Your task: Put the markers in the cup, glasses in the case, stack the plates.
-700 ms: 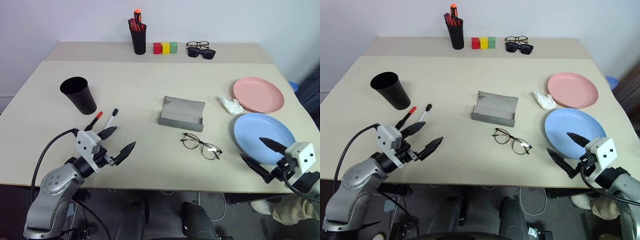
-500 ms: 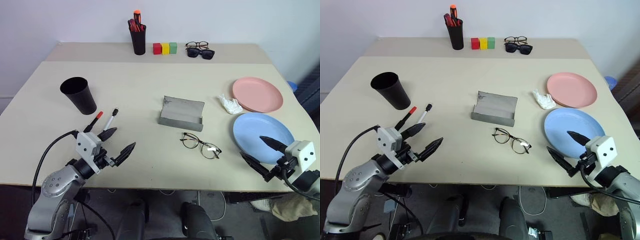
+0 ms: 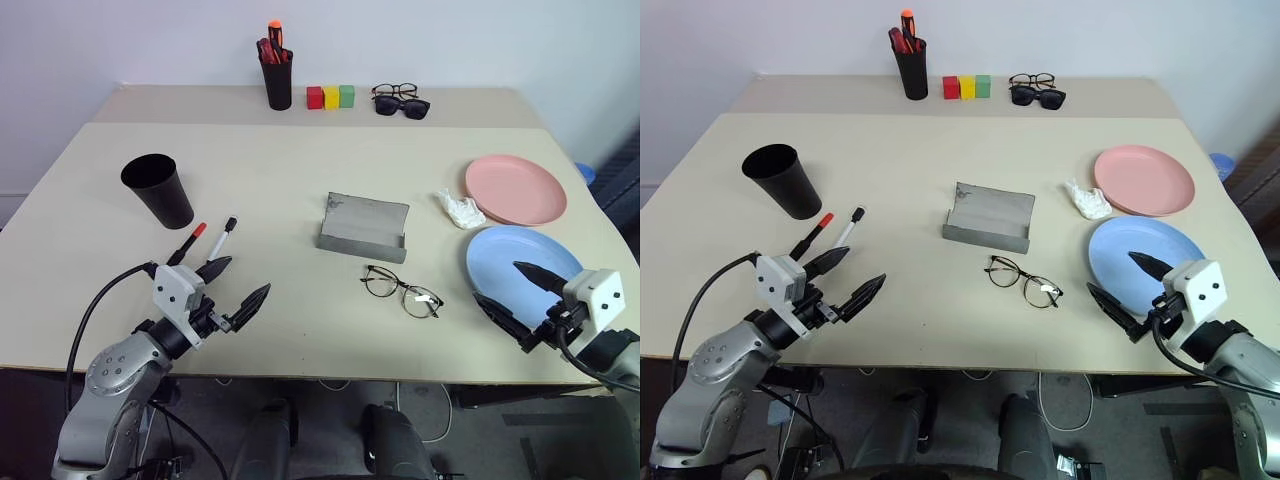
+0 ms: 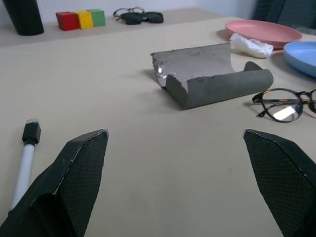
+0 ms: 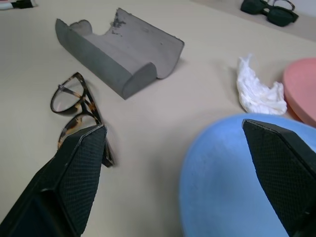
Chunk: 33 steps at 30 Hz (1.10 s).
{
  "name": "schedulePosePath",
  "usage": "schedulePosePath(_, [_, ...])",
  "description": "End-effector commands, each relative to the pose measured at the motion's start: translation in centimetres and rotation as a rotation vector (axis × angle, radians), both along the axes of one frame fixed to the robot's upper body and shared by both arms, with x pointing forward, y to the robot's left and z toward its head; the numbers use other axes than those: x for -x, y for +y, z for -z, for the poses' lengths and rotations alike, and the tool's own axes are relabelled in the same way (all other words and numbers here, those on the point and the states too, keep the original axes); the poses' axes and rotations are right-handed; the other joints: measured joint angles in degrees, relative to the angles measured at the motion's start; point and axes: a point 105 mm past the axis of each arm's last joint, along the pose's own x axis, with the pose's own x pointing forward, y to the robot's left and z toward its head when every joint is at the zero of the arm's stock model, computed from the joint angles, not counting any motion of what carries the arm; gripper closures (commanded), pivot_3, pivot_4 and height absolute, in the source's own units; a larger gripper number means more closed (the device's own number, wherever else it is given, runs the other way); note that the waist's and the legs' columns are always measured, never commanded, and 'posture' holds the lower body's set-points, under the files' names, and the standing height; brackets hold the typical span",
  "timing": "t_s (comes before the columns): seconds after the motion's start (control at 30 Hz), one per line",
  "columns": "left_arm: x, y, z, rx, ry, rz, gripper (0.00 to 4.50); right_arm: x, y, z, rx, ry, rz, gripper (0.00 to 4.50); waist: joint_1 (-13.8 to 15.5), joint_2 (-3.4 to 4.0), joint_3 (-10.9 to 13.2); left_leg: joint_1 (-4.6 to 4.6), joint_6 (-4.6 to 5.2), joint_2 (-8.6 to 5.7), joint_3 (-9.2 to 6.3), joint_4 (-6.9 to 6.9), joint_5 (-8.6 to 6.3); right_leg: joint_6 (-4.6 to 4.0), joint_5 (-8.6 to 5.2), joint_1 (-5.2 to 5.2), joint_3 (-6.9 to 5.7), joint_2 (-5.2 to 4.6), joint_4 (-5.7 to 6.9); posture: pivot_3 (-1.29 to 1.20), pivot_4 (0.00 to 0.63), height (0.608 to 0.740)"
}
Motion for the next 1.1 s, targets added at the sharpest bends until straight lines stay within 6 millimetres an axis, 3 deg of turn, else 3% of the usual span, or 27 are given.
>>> schedulePosePath(0.03, [-0.5, 0.3, -0.9, 0.006, -0.002, -0.051, 0.00, -0.3, 1.6, -1.8, 0.024, -0.048, -0.050, 0.01, 0.0, 0.00, 0.0, 0.01, 0.00, 0.00, -0.01, 0.00, 0.00, 0.02, -0.01, 0.00, 0.00, 0.00, 0.02, 0.00, 0.150, 0.740])
schedulePosePath(0.17, [-2.2, 1.1, -0.2, 0.009, 0.120, -0.167, 0.00, -1.3, 3.7, -3.4, 0.006, -0.101, -0.157, 0.01, -0.1, -0.01, 0.0, 0.05, 0.00, 0.00, -0.05, 0.06, 0.00, 0.11, -0.06, 0.02, -0.01, 0.01, 0.12, 0.00, 0.150, 0.740])
schedulePosePath(0.37, [-4.9, 1.5, -2.2, 0.125, 0.148, -0.294, 0.00, -3.1, 7.0, -5.3, -0.023, -0.140, -0.314, 0.01, 0.0, -0.06, 0.0, 0.05, 0.02, 0.00, -0.17, 0.33, 0.02, 0.05, 0.00, 0.08, -0.01, 0.11, 0.26, 0.00, 0.150, 0.740])
schedulePosePath(0.5, [-6.5, 1.9, -1.8, 0.049, 0.247, -0.377, 0.00, -3.6, 8.4, -5.6, -0.037, -0.150, -0.404, 0.01, 0.0, -0.14, 0.1, 0.04, 0.04, -0.03, -0.20, 0.35, 0.03, 0.07, 0.00, 0.12, -0.01, 0.14, 0.31, 0.00, 0.150, 0.740])
schedulePosePath(0.7, [-9.2, 2.8, -1.4, 0.013, 0.345, -0.449, 0.00, -3.7, 8.8, -5.0, -0.043, -0.155, -0.428, 0.01, 0.0, -0.18, 0.1, 0.04, 0.04, -0.03, -0.23, 0.54, 0.03, 0.08, -0.01, 0.12, 0.00, 0.18, 0.49, 0.00, 0.150, 0.740])
schedulePosePath(1.1, [-13.4, 2.5, -0.4, 0.010, 0.472, -0.475, 0.00, -2.6, 7.0, -2.9, -0.042, -0.150, -0.361, 0.01, -0.1, -0.26, 0.1, 0.03, 0.02, -0.02, -0.24, 0.60, 0.03, 0.09, 0.00, 0.09, 0.00, 0.19, 0.59, 0.00, 0.150, 0.740])
